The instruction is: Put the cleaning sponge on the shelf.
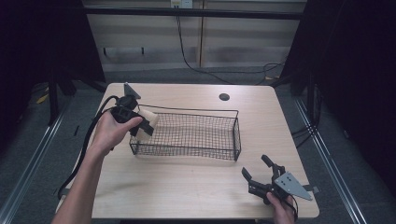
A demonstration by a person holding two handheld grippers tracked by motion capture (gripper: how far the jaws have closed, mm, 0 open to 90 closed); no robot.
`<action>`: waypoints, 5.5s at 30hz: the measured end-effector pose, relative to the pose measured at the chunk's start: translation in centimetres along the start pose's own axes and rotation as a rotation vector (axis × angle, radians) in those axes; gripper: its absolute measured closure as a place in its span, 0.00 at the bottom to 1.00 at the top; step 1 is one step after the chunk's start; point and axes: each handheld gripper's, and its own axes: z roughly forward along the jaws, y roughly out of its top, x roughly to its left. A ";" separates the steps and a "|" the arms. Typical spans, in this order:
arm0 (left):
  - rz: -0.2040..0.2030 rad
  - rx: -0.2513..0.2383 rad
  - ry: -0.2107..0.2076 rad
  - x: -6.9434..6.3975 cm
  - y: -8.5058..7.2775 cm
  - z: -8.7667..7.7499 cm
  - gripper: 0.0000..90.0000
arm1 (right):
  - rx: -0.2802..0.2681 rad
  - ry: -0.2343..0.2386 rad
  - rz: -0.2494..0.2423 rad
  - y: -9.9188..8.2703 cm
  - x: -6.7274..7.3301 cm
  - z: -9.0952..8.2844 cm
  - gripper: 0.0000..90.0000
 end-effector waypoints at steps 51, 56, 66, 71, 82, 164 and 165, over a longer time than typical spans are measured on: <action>-0.093 0.080 0.106 0.6 0.6 7.1 0.35 | 0.002 0.005 0.002 0.0 0.0 0.0 0.14; -0.096 0.087 0.109 0.7 0.5 7.5 0.35 | 0.003 0.008 0.001 0.0 0.0 0.0 0.14; -0.093 0.107 0.129 0.7 0.6 8.2 0.35 | 0.002 0.007 0.001 0.0 0.0 0.0 0.14; -0.098 0.111 0.129 0.5 0.6 8.4 0.35 | 0.002 0.007 0.001 0.0 0.0 0.0 0.14; -0.082 0.141 0.141 0.5 0.7 9.0 0.34 | 0.000 0.009 -0.001 0.0 0.0 0.0 0.14; 0.224 -0.149 -0.092 0.6 -2.3 2.8 0.20 | 0.001 0.009 0.001 0.0 0.0 0.0 0.14; 0.229 -0.144 -0.091 0.7 -2.5 2.7 0.20 | 0.001 0.009 0.000 0.0 0.0 0.0 0.14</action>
